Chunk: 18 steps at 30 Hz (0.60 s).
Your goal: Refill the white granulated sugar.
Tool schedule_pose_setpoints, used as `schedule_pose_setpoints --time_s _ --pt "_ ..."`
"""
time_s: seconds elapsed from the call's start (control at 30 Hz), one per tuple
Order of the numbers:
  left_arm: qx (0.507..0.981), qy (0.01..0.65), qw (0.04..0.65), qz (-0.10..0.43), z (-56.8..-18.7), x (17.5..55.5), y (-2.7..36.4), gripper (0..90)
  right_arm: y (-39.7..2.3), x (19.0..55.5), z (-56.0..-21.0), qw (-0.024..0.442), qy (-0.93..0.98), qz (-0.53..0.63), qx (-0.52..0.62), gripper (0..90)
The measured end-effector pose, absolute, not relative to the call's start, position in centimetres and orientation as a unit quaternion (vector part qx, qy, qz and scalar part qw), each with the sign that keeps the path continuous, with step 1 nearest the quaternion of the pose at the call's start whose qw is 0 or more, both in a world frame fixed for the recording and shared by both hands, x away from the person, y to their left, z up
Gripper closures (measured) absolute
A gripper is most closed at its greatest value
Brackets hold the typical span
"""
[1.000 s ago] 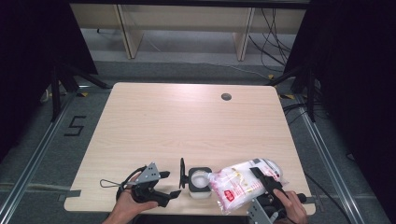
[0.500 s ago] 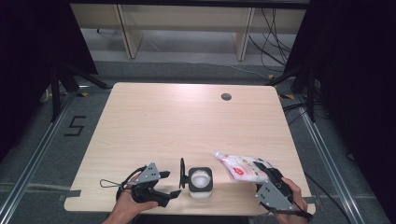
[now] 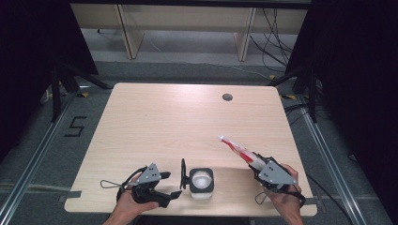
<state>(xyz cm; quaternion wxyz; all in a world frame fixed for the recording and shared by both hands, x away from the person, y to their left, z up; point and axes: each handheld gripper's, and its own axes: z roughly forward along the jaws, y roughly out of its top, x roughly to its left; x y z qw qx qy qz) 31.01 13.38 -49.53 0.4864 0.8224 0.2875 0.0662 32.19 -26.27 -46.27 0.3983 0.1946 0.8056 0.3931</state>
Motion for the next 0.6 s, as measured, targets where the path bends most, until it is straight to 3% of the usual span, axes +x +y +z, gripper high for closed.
schedule_pose_setpoints --time_s 0.3,0.6 --pt "0.824 0.291 0.482 0.069 -49.4 30.9 13.5 20.1 -26.0 35.0 -47.4 0.368 0.792 0.430 0.229 67.5" --pt "0.828 0.280 0.482 0.071 -49.3 31.0 13.6 20.1 -27.2 35.1 -47.7 0.347 0.773 0.457 0.272 67.5"
